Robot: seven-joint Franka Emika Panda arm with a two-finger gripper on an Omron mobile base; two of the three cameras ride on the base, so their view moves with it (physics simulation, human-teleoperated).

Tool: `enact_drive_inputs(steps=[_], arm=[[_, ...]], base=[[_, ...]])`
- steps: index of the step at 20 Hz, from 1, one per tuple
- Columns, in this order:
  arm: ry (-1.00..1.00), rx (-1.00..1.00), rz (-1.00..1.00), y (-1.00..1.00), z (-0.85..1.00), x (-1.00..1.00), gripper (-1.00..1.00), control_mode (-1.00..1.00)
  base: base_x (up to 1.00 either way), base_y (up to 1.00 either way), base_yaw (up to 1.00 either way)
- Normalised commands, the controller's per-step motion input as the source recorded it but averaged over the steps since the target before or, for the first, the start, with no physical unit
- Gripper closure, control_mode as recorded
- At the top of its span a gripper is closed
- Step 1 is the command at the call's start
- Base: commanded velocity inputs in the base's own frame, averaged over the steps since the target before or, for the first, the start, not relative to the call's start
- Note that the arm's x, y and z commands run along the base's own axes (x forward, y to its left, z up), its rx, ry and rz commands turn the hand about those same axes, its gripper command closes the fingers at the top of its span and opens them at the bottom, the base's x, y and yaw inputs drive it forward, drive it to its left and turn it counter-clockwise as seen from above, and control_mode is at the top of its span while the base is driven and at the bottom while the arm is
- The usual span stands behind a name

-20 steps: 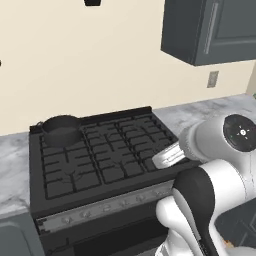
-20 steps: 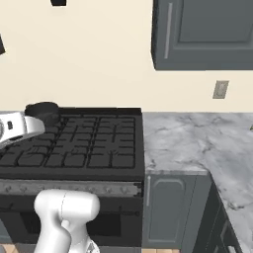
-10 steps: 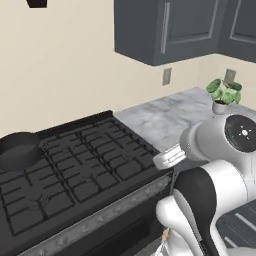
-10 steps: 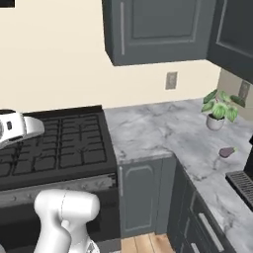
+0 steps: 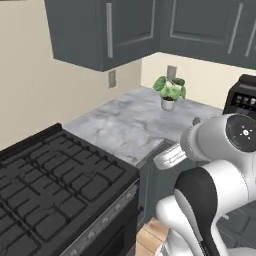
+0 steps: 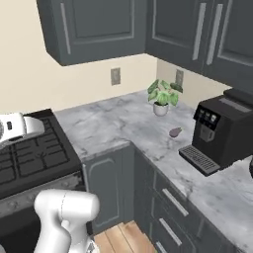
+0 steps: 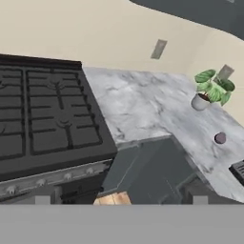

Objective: Turn on the burner for the pot on the stove. Wait thirty seconds for the pot to heat up. Then add the eggplant to the pot.

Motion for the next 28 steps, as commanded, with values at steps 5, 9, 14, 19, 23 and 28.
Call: enact_drive_inputs(steps=[5, 9, 14, 19, 23, 28], arm=[[0.00, 0.00, 0.00, 0.00, 0.00, 0.00, -1.00, 1.00], [0.00, 0.00, 0.00, 0.00, 0.00, 0.00, -1.00, 1.00], [0.00, 0.00, 0.00, 0.00, 0.00, 0.00, -1.00, 1.00], [0.00, 0.00, 0.00, 0.00, 0.00, 0.00, -1.00, 1.00], [0.00, 0.00, 0.00, 0.00, 0.00, 0.00, -1.00, 1.00], [0.00, 0.00, 0.00, 0.00, 0.00, 0.00, -1.00, 1.00]], base=[[0.00, -0.30, -0.52], [0.00, -0.25, -0.50], [0.00, -0.18, -0.46], [0.00, -0.03, -0.17], [0.18, 0.22, -0.05], [0.59, 0.30, -0.13]])
